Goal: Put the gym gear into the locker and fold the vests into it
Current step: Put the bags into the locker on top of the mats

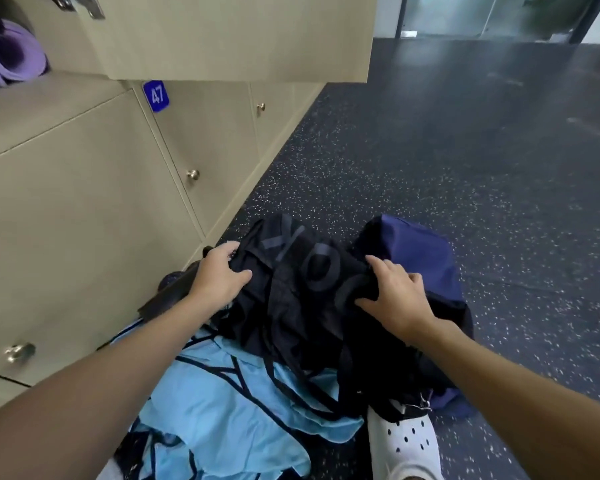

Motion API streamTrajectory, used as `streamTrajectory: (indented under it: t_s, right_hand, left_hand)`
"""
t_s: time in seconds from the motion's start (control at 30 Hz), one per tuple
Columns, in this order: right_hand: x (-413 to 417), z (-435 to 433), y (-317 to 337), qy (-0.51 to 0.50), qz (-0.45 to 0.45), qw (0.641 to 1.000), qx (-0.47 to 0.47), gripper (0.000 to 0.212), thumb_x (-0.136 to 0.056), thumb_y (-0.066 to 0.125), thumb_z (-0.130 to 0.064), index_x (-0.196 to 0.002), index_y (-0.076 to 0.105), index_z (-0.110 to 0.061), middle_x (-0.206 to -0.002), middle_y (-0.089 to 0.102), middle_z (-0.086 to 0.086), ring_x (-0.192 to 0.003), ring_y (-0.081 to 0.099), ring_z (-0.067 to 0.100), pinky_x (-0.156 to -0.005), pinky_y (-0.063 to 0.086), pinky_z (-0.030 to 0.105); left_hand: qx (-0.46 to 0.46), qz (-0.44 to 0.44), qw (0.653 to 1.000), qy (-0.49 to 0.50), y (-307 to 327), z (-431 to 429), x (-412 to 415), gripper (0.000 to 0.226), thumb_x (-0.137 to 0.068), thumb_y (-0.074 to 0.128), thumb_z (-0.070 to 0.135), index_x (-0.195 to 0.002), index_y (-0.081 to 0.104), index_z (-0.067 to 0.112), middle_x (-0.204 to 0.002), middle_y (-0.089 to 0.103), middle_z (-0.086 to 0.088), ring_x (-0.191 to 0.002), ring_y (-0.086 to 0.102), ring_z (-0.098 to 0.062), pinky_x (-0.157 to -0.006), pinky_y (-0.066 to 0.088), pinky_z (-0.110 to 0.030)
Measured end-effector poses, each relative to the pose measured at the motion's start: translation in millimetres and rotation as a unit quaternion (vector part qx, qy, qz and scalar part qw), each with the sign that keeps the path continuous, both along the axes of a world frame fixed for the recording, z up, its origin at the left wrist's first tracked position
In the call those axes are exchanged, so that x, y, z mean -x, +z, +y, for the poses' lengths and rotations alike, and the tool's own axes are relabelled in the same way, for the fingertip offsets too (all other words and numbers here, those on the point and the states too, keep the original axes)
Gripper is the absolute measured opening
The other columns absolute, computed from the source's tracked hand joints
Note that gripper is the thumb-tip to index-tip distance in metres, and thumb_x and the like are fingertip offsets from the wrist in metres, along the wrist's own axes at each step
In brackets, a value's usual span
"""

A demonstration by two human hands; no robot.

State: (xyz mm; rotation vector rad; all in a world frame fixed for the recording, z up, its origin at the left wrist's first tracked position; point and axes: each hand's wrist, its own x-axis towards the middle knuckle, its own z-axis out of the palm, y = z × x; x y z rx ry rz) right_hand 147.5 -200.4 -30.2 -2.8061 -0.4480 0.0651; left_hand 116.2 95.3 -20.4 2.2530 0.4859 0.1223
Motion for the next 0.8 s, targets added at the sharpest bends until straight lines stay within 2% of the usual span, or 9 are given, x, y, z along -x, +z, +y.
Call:
streamTrajectory:
  t_s: [0.07, 0.13, 0.23, 0.3, 0.4, 0.53, 0.6, 0.7, 0.8]
  right_hand:
    - [-5, 3, -6, 0.014, -0.044, 0.999, 0.017, 0.038, -0.091, 0.062, -0.026, -0.128, 0.055, -0.02, -0.112, 0.054, -0.002, -0.112, 0.05, 0.022, -0.091, 0.029, 0.035]
    - [-9, 2, -15, 0.009, -0.067, 0.998, 0.012, 0.024, -0.092, 0.06, -0.02, -0.116, 0.061, -0.018, -0.103, 0.056, -0.001, -0.103, 0.052, 0.024, -0.086, 0.031, 0.035]
    - [-13, -2, -25, 0.015, -0.077, 0.997, -0.008, 0.021, -0.091, 0.06, -0.015, -0.112, 0.063, -0.016, -0.097, 0.054, 0.001, -0.097, 0.052, 0.026, -0.084, 0.033, 0.036]
    - [-13, -6, -26, 0.039, -0.072, 0.997, -0.014, 0.032, -0.09, 0.06, -0.012, -0.121, 0.06, -0.017, -0.103, 0.055, 0.002, -0.1, 0.053, 0.027, -0.087, 0.032, 0.035]
    - [-9, -18, -19, 0.062, -0.047, 0.996, -0.036, 0.05, -0.087, 0.062, -0.026, -0.134, 0.045, -0.022, -0.118, 0.054, 0.0, -0.113, 0.051, 0.024, -0.098, 0.031, 0.036]
    - [8, -41, -18, 0.089, -0.029, 0.995, -0.045, 0.055, -0.077, 0.05, -0.072, -0.108, 0.045, -0.026, -0.122, 0.051, -0.004, -0.119, 0.047, 0.019, -0.107, 0.028, 0.04]
    - [17, -47, -22, 0.117, -0.008, 0.993, -0.005, 0.072, -0.069, 0.047, -0.086, -0.108, 0.053, -0.025, -0.136, 0.045, 0.004, -0.133, 0.037, 0.023, -0.113, 0.021, 0.044]
    - [31, -48, -28, 0.169, -0.017, 0.983, 0.074, 0.103, -0.062, 0.039, -0.096, -0.129, 0.055, -0.019, -0.144, 0.039, 0.018, -0.142, 0.03, 0.034, -0.117, 0.02, 0.056]
    - [44, -46, -36, 0.205, -0.006, 0.967, 0.148, 0.13, -0.057, 0.032, -0.1, -0.144, 0.043, -0.005, -0.149, 0.037, 0.022, -0.144, 0.028, 0.036, -0.117, 0.021, 0.059]
  left_hand:
    - [-0.034, -0.023, 0.999, 0.008, 0, 3, -5, 0.039, -0.083, 0.07, 0.007, -0.12, 0.062, 0.02, -0.115, 0.069, -0.008, -0.108, 0.063, -0.03, -0.09, 0.05, -0.036]
    - [-0.111, -0.002, 0.994, -0.018, -1, 7, -7, 0.063, -0.086, 0.071, 0.011, -0.141, 0.044, 0.024, -0.143, 0.053, -0.01, -0.128, 0.053, -0.029, -0.104, 0.045, -0.042]
    - [-0.351, -0.01, 0.922, -0.163, 9, 1, -12, 0.102, -0.084, 0.075, 0.033, -0.157, 0.005, 0.034, -0.165, 0.01, -0.004, -0.151, 0.014, -0.026, -0.12, 0.016, -0.052]
    - [-0.402, -0.078, 0.859, -0.306, 16, -13, -23, 0.107, -0.08, 0.075, 0.051, -0.157, 0.001, 0.037, -0.167, -0.002, 0.005, -0.154, -0.003, -0.016, -0.123, -0.001, -0.049]
    - [-0.408, -0.05, 0.811, -0.417, 13, -35, -40, 0.109, -0.076, 0.068, 0.067, -0.157, 0.001, 0.039, -0.167, 0.001, 0.006, -0.153, -0.01, -0.012, -0.123, -0.007, -0.051]
    - [-0.476, -0.014, 0.753, -0.455, -1, -47, -49, 0.103, -0.078, 0.061, 0.072, -0.156, 0.004, 0.039, -0.16, 0.025, 0.003, -0.153, -0.007, -0.017, -0.121, -0.01, -0.056]
    - [-0.491, -0.015, 0.74, -0.459, -8, -49, -48, 0.099, -0.079, 0.061, 0.072, -0.156, 0.009, 0.039, -0.162, 0.016, -0.005, -0.153, -0.009, -0.021, -0.121, -0.004, -0.058]
    - [-0.479, -0.011, 0.751, -0.455, -13, -52, -43, 0.095, -0.076, 0.064, 0.071, -0.153, 0.02, 0.038, -0.164, -0.015, -0.008, -0.151, -0.021, -0.023, -0.119, 0.005, -0.065]
    - [-0.493, -0.056, 0.729, -0.472, -15, -58, -39, 0.091, -0.072, 0.061, 0.077, -0.145, 0.034, 0.031, -0.166, -0.014, -0.005, -0.152, -0.02, -0.021, -0.117, 0.002, -0.067]
